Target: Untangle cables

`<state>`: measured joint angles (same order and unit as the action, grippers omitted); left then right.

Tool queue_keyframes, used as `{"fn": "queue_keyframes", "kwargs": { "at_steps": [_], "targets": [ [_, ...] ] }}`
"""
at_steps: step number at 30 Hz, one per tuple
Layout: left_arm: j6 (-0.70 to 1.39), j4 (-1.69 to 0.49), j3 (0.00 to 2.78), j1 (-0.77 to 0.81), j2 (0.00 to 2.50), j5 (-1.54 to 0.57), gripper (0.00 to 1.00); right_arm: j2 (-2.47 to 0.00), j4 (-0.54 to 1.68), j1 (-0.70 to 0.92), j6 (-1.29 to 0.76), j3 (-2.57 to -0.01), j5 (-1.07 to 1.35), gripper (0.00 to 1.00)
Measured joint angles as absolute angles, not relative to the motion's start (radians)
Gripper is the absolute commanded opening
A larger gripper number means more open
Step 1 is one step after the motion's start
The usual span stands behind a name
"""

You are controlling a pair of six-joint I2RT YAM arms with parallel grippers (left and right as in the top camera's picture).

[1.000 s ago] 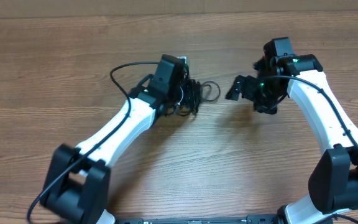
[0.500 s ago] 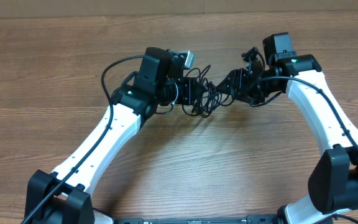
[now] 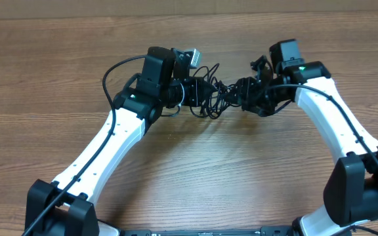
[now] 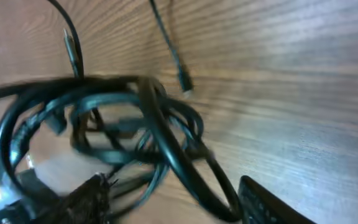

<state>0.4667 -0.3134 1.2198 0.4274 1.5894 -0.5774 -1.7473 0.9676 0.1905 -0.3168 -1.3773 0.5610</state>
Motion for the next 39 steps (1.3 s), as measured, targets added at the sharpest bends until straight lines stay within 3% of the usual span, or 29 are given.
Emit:
{"fn": "queue_keyframes", "kwargs": {
  "at_steps": [5,8,15,25,39],
  "targets": [
    [0.466,-0.314,1.22,0.427,1.57,-0.62,0.04,-1.747,0.91,0.234,-0.316,-1.369,0.477,0.13],
    [0.463,-0.331,1.22,0.424,1.565,-0.633,0.04,-1.747,0.891,0.252,-0.323,-1.368,0.409,0.04],
    [0.417,-0.482,1.22,0.354,1.565,-0.607,0.04,-1.747,0.976,0.257,-0.447,-1.367,0.149,0.04],
    [0.332,-0.624,1.22,0.086,1.564,-0.58,0.04,-1.747,1.131,0.182,-0.604,-1.365,-0.174,0.04],
    [0.284,-0.659,1.22,-0.055,1.555,-0.608,0.04,-1.747,1.105,0.093,-0.582,-1.365,-0.083,0.04]
  ]
}}
